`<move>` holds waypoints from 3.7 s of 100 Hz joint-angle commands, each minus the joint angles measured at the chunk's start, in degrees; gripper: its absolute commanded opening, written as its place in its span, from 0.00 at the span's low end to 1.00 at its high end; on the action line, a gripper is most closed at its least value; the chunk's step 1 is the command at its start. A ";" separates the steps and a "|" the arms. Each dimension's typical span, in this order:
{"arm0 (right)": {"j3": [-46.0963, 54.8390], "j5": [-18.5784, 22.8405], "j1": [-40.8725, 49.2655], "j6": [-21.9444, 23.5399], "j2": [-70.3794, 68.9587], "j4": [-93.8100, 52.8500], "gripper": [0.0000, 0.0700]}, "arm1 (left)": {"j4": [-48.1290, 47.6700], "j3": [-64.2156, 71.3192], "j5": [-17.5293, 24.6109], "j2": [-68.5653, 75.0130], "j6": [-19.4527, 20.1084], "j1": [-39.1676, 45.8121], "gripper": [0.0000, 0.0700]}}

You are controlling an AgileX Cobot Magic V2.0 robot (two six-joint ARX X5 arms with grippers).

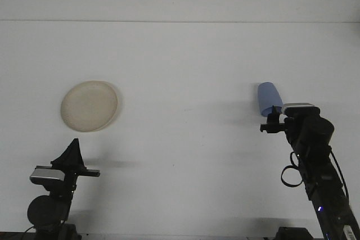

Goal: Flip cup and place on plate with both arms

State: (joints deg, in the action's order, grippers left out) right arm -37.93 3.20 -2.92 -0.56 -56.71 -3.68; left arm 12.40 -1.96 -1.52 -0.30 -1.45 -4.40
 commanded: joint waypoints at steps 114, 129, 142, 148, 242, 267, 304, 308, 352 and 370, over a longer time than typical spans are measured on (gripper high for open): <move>8.02 7.69 -9.60 0.94 -30.51 41.38 0.63 | 0.55 1.14 0.07 0.11 -0.33 0.00 0.02; 6.69 9.03 -10.32 0.94 -31.69 41.38 0.63 | 0.57 1.16 0.07 0.11 -0.33 0.00 0.02; 5.40 10.47 -10.34 0.94 -33.51 41.40 0.63 | 0.55 1.16 0.07 0.11 -0.35 0.00 0.02; 4.81 10.47 -10.34 0.94 -34.32 41.40 0.63 | 0.55 1.14 0.07 0.11 -0.33 0.00 0.02; 1.49 15.28 -10.10 1.27 -35.52 41.44 0.00 | 0.57 1.16 0.07 0.11 -0.33 0.00 0.02; 1.49 11.72 -7.54 2.08 -20.13 29.07 0.00 | 0.55 1.16 0.07 0.11 -0.33 0.00 0.02; -1.46 3.26 0.70 7.87 7.52 -1.38 0.00 | 0.57 1.16 0.07 0.11 -0.33 0.00 0.02; -2.86 2.47 2.03 8.66 9.31 -6.14 0.00 | 0.57 1.16 0.07 0.11 -0.33 0.00 0.02; -22.38 -7.54 24.74 24.24 10.16 -40.17 0.00 | 0.55 1.16 0.07 0.11 -0.35 0.00 0.02; -30.34 -9.70 34.03 29.27 2.34 -49.81 0.00 | 0.55 1.16 0.07 0.11 -0.33 0.00 0.02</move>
State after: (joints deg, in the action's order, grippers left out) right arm -65.45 -6.20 28.49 24.62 -51.09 -51.42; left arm 12.40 -1.96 -1.52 -0.30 -1.45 -4.40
